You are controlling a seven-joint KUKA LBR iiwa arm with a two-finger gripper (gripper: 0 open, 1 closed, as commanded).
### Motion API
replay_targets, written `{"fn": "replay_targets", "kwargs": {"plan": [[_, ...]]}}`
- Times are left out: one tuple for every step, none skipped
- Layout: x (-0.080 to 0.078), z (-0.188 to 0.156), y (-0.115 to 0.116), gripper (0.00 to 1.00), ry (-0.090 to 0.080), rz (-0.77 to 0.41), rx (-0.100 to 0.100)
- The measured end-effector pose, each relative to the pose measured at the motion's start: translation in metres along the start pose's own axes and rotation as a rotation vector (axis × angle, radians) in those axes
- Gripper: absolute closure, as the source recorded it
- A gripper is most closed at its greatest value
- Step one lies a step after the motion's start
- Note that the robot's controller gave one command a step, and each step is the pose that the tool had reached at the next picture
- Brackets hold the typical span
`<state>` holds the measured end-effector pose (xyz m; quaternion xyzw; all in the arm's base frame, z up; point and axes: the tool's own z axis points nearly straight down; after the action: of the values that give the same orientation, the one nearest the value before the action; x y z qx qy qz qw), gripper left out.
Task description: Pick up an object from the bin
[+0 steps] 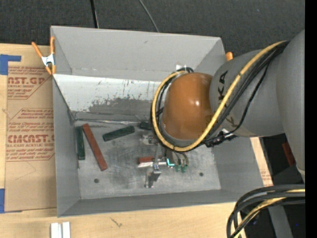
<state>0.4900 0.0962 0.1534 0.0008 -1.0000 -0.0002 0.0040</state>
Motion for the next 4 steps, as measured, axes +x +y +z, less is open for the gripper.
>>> {"fn": "replay_targets", "kwargs": {"plan": [[-0.002,-0.004,-0.001,1.0,-0.008,0.002,-0.001],[-0.002,-0.004,-0.001,1.0,-0.008,0.002,-0.001],[-0.002,-0.064,0.003,1.0,-0.003,0.034,0.0],[0.005,-0.129,-0.009,0.0,-0.012,0.014,0.0]]}}
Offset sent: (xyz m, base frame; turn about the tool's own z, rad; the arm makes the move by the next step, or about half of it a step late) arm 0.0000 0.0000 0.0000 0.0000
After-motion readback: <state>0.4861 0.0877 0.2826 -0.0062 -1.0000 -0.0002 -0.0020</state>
